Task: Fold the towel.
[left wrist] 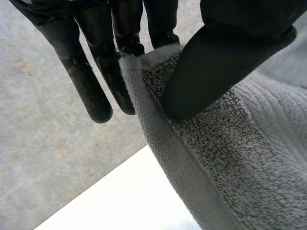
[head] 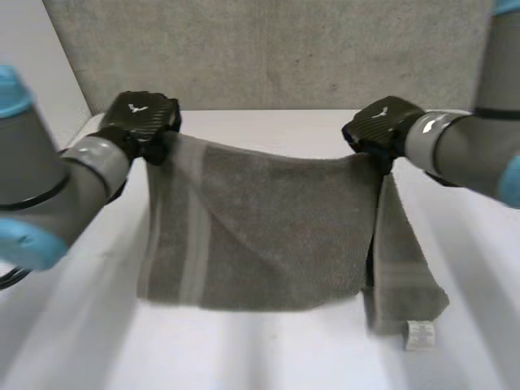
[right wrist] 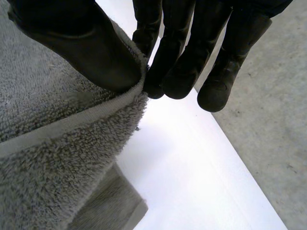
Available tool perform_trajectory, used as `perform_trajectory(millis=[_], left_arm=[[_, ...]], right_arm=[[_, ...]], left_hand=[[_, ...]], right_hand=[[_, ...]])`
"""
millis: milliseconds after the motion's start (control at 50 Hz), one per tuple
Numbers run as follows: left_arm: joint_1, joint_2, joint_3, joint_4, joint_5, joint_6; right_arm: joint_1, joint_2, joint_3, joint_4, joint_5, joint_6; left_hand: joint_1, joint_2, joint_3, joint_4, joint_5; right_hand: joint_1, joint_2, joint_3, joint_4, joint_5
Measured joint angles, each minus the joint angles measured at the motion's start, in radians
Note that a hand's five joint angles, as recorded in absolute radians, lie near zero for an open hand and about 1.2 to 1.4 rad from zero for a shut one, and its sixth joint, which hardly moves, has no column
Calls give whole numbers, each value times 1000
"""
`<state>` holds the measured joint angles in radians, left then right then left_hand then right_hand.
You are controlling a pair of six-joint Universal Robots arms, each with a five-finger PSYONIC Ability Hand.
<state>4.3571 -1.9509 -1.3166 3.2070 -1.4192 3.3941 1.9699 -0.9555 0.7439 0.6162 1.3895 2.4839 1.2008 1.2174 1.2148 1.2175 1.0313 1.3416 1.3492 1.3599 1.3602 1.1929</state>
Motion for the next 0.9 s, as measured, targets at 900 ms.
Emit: perform_trajectory(millis=[900], left_arm=[[130, 138, -250, 178, -133, -141]], right_arm=[[20, 116, 272, -331, -201, 61]], left_hand=[[0, 0, 1, 0, 2]], right_hand=[[0, -1, -3, -4, -5]])
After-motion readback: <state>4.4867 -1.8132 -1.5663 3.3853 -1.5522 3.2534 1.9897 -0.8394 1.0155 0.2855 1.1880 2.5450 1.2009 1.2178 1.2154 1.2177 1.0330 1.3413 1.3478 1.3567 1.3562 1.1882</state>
